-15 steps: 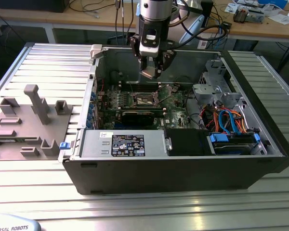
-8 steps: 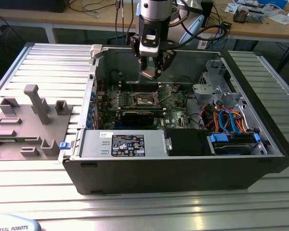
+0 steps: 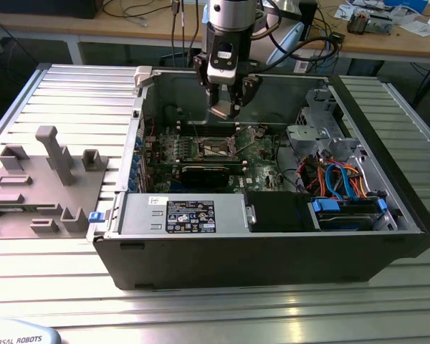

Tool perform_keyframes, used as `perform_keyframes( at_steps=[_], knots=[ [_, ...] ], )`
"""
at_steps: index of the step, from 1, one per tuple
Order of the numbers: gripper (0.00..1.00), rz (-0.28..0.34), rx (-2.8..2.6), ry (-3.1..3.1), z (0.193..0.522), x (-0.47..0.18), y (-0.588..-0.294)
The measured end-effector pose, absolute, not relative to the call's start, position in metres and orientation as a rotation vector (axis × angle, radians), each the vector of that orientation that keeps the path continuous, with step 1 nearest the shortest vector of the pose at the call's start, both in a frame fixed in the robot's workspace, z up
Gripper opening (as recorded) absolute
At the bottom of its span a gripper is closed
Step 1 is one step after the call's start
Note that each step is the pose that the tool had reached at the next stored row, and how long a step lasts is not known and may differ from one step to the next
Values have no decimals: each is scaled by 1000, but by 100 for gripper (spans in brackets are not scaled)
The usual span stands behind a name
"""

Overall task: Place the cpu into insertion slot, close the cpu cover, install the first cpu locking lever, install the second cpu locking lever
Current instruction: 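Place the cpu into insertion slot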

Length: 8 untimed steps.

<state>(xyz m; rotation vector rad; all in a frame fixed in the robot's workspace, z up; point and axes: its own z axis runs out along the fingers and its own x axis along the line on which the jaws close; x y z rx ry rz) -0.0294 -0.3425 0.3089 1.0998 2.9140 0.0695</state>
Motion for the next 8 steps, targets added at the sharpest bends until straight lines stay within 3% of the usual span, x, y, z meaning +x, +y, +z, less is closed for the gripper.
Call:
perform_keyframes(
  at_steps=[8],
  knots=[
    [55, 64, 1101, 2912, 308, -29, -342]
  ],
)
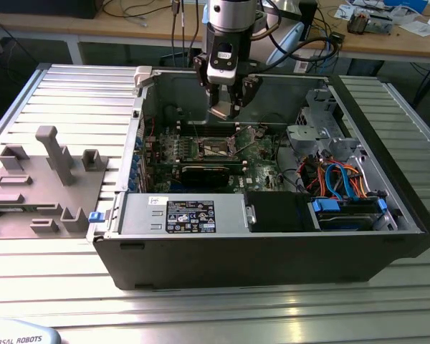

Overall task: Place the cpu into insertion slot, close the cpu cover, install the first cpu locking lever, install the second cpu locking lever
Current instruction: 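Place the cpu into insertion slot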

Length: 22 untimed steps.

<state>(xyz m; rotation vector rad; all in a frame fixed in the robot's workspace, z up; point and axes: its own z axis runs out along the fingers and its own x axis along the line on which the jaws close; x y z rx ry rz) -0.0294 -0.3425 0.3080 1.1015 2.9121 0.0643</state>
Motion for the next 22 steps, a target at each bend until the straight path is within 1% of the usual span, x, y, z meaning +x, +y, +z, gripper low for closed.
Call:
perform_keyframes(
  at_steps=[22],
  knots=[
    [55, 45, 1109, 2905, 306, -29, -342]
  ],
)
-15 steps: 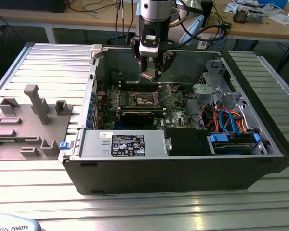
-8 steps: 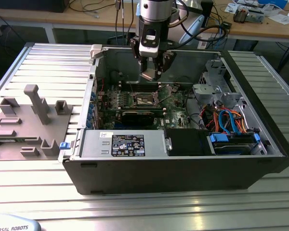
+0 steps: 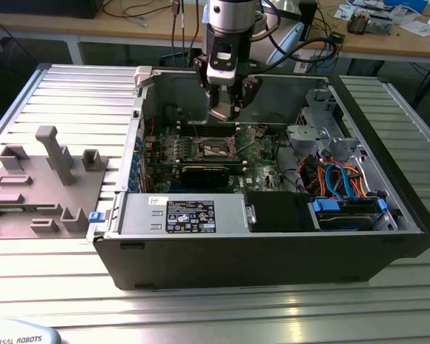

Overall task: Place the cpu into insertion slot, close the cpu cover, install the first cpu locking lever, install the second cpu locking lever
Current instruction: 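Place the cpu into insertion slot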

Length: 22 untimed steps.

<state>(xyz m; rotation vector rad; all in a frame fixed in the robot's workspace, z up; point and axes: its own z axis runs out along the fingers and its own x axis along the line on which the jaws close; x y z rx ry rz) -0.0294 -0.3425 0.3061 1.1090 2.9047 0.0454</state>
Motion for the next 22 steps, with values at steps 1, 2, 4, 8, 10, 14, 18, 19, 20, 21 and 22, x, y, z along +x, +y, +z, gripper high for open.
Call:
perform_keyframes(
  at_steps=[1, 2, 4, 8, 10, 14, 18, 19, 20, 21, 22],
  knots=[
    [55, 45, 1109, 2904, 306, -29, -342],
    [55, 45, 1110, 2904, 306, -29, -342],
    [55, 44, 1110, 2904, 306, -29, -342],
    [55, 44, 1110, 2904, 306, -29, -342],
    [55, 42, 1110, 2903, 305, -29, -342],
    [55, 42, 1113, 2902, 305, -29, -342],
    [55, 42, 1120, 2899, 303, -29, -342],
    [55, 42, 1121, 2899, 303, -29, -342],
    [55, 42, 1123, 2898, 303, -29, -342],
    [55, 42, 1124, 2898, 303, -29, -342],
    [55, 41, 1125, 2898, 303, -29, -342]
  ],
)
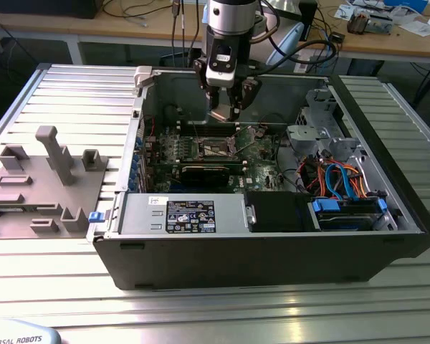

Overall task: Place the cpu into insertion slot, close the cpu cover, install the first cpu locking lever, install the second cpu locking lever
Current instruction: 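Place the cpu into insertion slot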

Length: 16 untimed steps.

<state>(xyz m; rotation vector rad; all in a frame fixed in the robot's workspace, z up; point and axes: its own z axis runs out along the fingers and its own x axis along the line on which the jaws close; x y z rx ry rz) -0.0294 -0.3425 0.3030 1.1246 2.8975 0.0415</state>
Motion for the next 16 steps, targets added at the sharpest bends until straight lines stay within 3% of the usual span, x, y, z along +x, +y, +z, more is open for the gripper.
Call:
perform_keyframes(
  at_steps=[16],
  knots=[
    [55, 29, 1138, 2889, 302, -29, -342]
  ],
)
